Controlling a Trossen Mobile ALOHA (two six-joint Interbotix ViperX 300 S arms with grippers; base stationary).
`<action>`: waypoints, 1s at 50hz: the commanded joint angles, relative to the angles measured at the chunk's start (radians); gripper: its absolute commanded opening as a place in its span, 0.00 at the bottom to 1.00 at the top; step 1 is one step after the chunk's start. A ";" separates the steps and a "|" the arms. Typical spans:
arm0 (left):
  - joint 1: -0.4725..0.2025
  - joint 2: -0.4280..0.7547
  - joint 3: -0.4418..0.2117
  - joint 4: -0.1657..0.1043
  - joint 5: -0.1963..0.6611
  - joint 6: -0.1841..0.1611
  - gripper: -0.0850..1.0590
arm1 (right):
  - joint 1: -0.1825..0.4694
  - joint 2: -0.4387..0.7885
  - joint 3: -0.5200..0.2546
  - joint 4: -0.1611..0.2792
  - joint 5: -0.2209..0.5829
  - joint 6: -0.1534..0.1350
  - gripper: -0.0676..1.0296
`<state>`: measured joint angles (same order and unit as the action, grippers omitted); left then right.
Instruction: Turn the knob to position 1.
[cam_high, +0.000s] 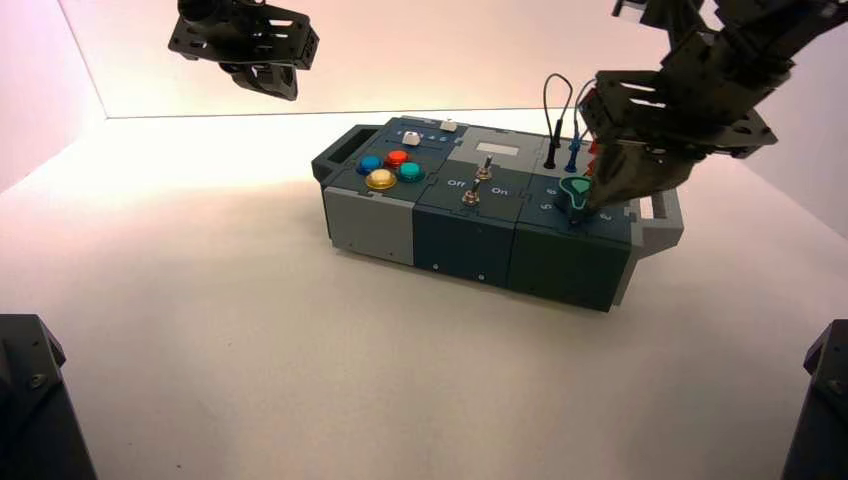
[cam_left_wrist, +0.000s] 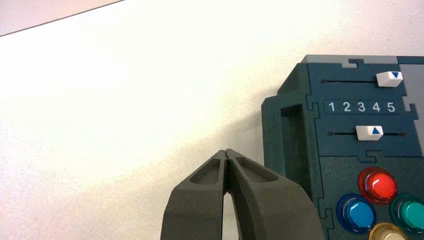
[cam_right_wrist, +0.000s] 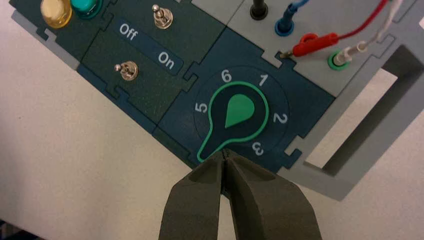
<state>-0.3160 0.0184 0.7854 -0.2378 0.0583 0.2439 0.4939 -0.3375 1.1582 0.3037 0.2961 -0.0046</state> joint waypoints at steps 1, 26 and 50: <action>-0.003 -0.014 -0.023 0.002 -0.005 0.002 0.05 | 0.002 0.009 -0.035 0.002 -0.006 -0.002 0.04; -0.002 -0.014 -0.025 0.002 -0.005 0.002 0.05 | 0.028 0.101 -0.107 0.003 -0.012 -0.002 0.04; -0.003 -0.014 -0.025 0.002 -0.003 0.002 0.05 | 0.057 0.176 -0.149 0.002 -0.048 -0.005 0.04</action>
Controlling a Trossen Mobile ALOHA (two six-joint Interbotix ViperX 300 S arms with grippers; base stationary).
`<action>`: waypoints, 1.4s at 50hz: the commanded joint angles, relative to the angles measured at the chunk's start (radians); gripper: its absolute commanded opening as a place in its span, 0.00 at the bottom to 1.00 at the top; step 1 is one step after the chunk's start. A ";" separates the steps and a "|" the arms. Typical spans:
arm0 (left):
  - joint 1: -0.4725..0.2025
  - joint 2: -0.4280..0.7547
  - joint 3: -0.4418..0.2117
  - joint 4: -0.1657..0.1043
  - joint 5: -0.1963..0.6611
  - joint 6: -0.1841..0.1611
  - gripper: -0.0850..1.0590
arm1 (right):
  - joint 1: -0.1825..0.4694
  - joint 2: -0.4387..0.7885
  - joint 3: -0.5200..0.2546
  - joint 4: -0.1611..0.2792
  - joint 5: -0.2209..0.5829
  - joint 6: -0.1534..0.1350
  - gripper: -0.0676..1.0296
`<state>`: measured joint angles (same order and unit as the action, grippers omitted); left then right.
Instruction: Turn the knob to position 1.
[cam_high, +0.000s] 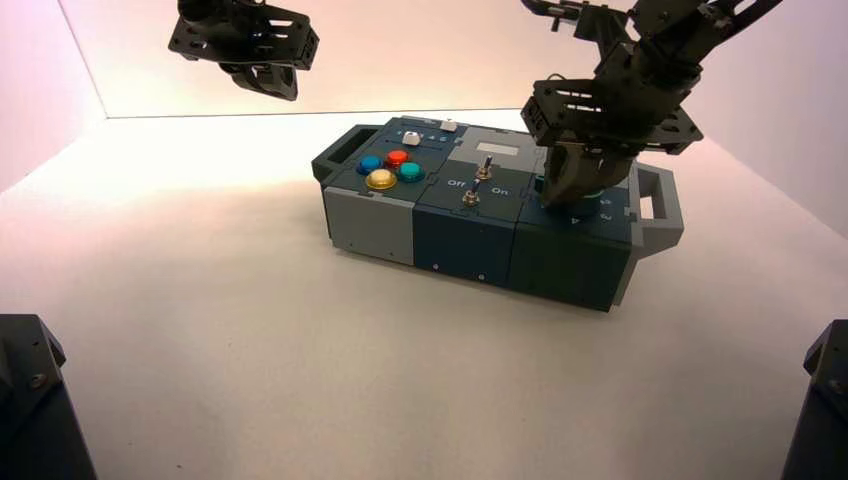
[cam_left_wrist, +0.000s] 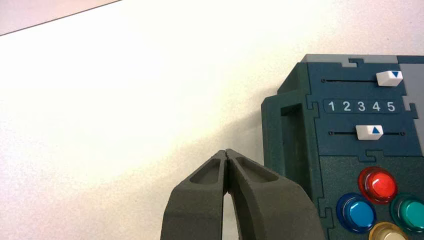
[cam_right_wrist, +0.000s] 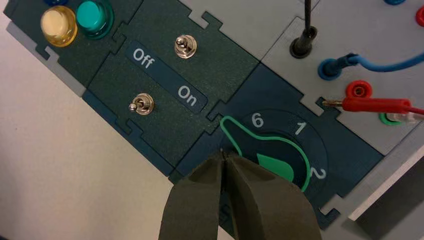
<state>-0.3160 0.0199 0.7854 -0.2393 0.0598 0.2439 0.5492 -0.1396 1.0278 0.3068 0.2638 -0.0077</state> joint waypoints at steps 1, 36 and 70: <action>-0.002 -0.015 -0.025 0.003 -0.005 0.002 0.05 | 0.000 -0.025 -0.018 -0.003 -0.017 -0.002 0.04; -0.002 -0.015 -0.025 0.003 -0.002 0.002 0.05 | -0.002 -0.054 -0.041 -0.006 -0.026 -0.008 0.04; -0.002 -0.015 -0.025 0.003 0.002 0.002 0.05 | -0.023 -0.054 -0.054 -0.028 -0.026 -0.006 0.04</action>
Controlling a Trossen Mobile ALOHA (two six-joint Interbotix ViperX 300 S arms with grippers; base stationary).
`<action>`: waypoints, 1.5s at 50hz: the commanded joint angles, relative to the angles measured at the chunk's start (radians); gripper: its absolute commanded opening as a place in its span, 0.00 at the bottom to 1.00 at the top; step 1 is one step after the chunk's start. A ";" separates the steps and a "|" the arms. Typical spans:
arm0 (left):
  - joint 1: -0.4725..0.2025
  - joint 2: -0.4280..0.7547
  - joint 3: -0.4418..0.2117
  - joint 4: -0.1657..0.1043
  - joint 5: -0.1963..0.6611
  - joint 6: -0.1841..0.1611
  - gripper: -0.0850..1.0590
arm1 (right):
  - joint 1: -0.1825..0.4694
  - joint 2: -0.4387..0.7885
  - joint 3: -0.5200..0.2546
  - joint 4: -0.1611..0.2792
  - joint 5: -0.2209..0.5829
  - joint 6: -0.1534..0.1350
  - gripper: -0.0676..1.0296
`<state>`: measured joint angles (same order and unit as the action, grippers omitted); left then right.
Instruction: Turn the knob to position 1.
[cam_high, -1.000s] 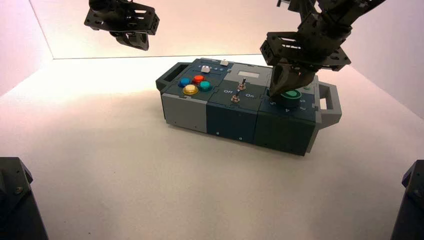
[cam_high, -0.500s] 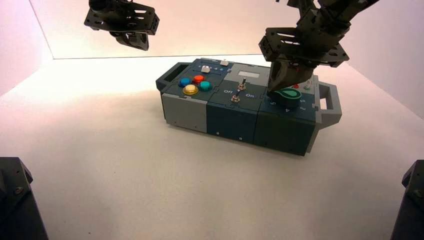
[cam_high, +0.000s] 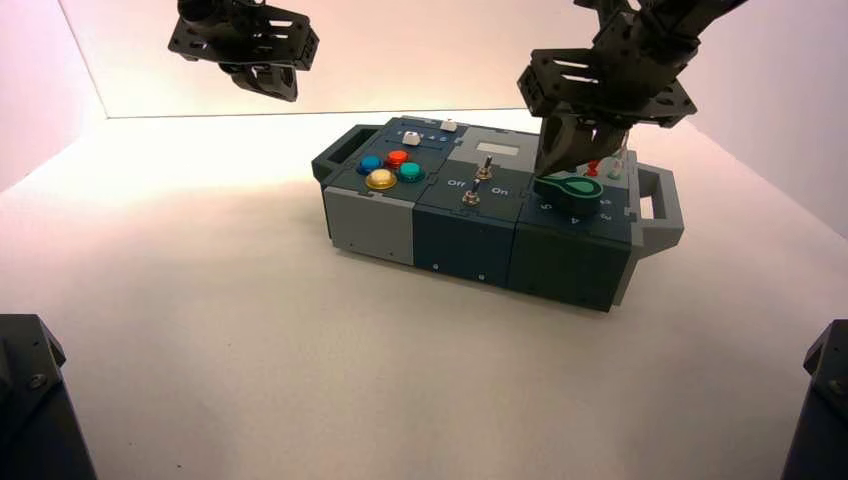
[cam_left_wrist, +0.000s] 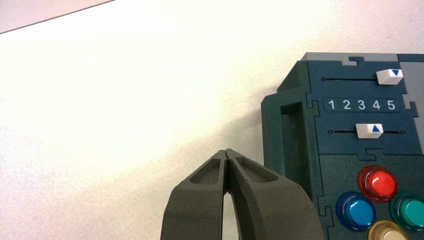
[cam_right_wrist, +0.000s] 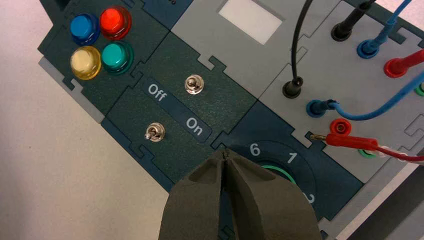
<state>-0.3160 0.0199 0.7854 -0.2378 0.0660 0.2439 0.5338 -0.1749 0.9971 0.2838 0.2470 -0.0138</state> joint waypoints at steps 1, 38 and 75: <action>-0.002 -0.015 -0.025 0.000 -0.005 0.002 0.05 | -0.008 -0.018 -0.025 -0.006 -0.009 -0.002 0.04; -0.003 -0.015 -0.025 0.002 -0.003 0.000 0.05 | -0.078 -0.018 -0.031 -0.046 0.002 -0.002 0.04; -0.002 -0.014 -0.026 0.002 0.000 0.002 0.05 | 0.023 -0.029 -0.041 -0.014 0.038 0.002 0.04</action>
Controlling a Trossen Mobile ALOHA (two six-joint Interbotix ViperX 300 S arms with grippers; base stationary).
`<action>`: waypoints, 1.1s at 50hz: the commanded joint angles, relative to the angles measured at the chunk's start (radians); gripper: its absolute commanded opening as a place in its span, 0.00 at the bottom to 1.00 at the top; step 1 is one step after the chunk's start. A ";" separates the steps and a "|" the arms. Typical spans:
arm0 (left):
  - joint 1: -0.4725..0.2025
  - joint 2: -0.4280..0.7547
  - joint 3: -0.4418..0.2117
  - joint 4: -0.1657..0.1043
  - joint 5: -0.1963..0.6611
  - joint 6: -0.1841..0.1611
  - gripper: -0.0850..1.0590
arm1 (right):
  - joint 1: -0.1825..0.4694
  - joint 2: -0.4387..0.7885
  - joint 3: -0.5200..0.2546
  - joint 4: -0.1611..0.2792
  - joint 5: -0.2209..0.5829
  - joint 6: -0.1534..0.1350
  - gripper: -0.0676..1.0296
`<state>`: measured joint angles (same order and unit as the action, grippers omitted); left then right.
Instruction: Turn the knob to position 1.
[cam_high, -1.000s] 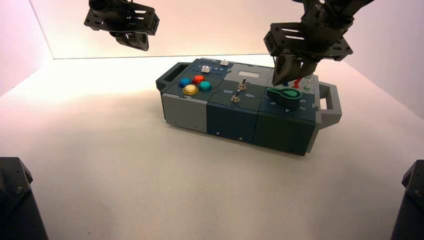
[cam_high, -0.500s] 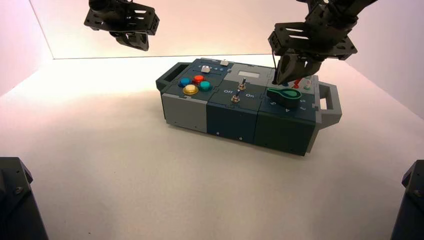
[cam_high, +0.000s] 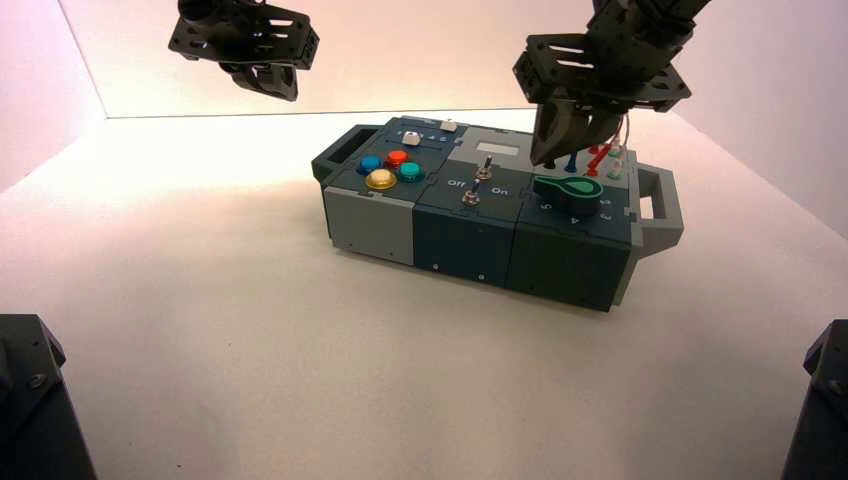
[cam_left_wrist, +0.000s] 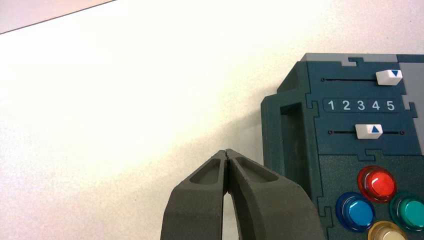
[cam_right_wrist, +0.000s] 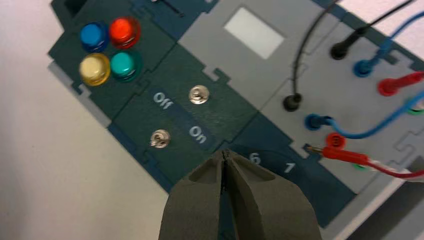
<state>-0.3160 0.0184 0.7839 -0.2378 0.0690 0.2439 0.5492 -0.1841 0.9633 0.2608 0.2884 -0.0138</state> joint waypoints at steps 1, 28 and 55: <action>-0.002 -0.014 -0.025 0.002 -0.003 0.002 0.05 | 0.008 -0.020 -0.003 0.009 -0.003 0.002 0.04; -0.002 -0.011 -0.025 0.002 -0.003 0.002 0.05 | 0.005 -0.002 0.026 0.009 -0.009 0.002 0.04; -0.003 -0.011 -0.026 0.002 -0.002 0.002 0.05 | 0.005 0.094 -0.038 -0.003 -0.017 -0.002 0.04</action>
<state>-0.3160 0.0215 0.7823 -0.2378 0.0721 0.2439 0.5507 -0.0859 0.9526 0.2592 0.2792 -0.0138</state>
